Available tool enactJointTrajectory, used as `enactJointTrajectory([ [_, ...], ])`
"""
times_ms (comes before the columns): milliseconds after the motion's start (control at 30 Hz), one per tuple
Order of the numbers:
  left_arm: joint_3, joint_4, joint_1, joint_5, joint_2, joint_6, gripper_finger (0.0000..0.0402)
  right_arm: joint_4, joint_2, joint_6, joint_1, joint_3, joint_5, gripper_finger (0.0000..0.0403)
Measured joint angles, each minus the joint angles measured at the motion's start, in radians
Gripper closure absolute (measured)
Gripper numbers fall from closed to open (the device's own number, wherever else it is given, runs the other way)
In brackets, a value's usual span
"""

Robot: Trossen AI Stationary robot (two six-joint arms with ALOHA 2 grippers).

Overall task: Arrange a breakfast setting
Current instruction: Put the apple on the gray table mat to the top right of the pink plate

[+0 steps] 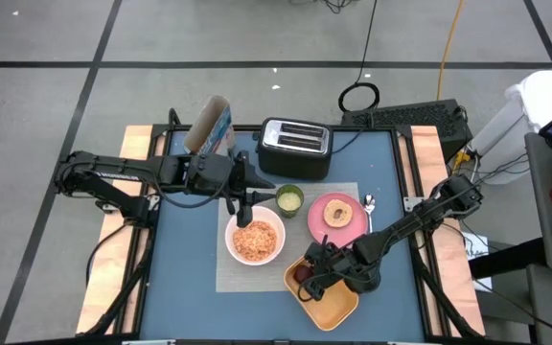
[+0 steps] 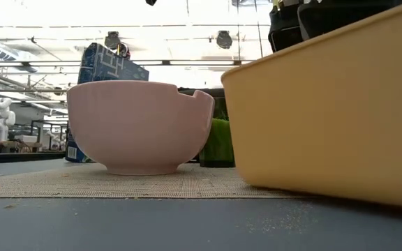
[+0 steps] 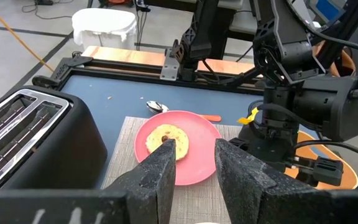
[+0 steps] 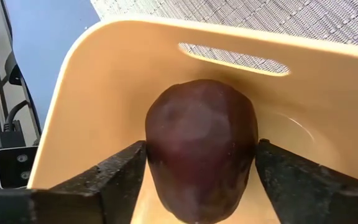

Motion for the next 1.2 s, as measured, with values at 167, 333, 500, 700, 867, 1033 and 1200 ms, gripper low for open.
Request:
enactJointTrajectory([
  [167, 0.000, 0.000, 0.000, 0.000, 0.000, 0.000, 0.0284, 0.000, 0.000, 0.000, 0.000, 0.000, 0.001, 0.0144],
  [333, 0.000, 0.000, 0.000, 0.000, 0.000, 0.000, 0.0284, 0.000, 0.000, 0.000, 0.000, 0.000, 0.002, 0.0164],
  [500, 0.000, 0.000, 0.000, 0.000, 0.000, 0.000, 0.0284, 0.000, 0.000, 0.000, 0.000, 0.000, 0.002, 0.0170],
  [700, 0.000, 0.000, 0.000, 0.000, 0.000, 0.001, 0.0284, 0.000, 0.000, 0.000, 0.000, 0.000, 0.002, 0.0171],
  [867, 0.000, 0.000, 0.000, 0.000, 0.000, 0.001, 0.0284, 0.000, 0.000, 0.000, 0.000, 0.000, 0.002, 0.0172],
  [1033, 0.000, 0.000, 0.000, 0.000, 0.000, 0.001, 0.0284, 0.000, 0.000, 0.000, 0.000, 0.000, 0.002, 0.0172],
  [1200, 0.000, 0.000, 0.000, 0.000, 0.000, 0.001, 0.0284, 0.000, 0.000, 0.000, 0.000, 0.000, 0.002, 0.0182],
])
